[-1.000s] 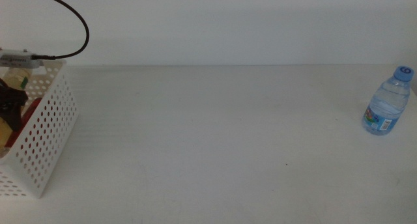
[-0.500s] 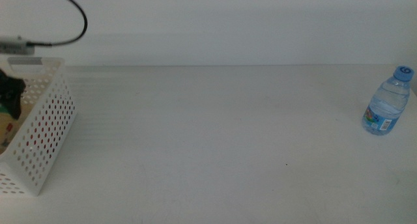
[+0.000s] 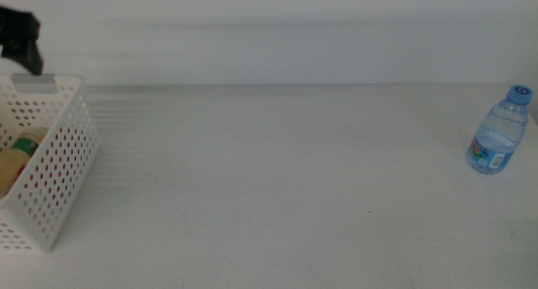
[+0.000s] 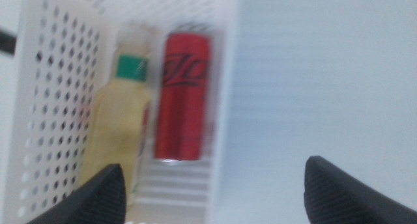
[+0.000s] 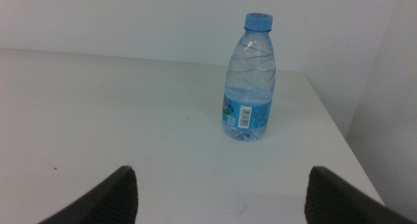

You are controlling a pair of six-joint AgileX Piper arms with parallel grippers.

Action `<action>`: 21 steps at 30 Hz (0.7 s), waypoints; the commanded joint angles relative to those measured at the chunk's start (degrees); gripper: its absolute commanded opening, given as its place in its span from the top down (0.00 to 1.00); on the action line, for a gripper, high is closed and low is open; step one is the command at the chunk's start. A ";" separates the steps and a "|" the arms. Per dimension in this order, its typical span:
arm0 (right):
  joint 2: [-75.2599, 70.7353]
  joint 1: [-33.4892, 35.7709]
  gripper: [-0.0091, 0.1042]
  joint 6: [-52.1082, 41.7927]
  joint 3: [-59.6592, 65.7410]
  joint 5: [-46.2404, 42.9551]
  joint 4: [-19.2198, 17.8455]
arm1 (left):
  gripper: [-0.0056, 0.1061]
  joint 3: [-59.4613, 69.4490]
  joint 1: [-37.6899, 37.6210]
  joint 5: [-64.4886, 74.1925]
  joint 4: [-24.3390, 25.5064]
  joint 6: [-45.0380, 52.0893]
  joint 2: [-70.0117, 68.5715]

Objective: Use arms to grab the bottles and put them into the dustbin to the left of the table.

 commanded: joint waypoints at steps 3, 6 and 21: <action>-1.53 -0.32 0.33 -0.32 -0.39 -4.39 -0.40 | 0.14 -0.80 -7.44 -0.17 0.23 -0.97 -7.22; -1.53 -0.32 0.33 -0.32 -0.39 -4.39 -0.40 | 0.14 -0.80 -12.24 -1.20 0.23 -1.19 -9.20; -1.53 -0.32 0.33 -0.32 -0.39 -4.39 -0.40 | 0.14 37.37 -24.89 -44.11 -6.15 -1.24 -34.62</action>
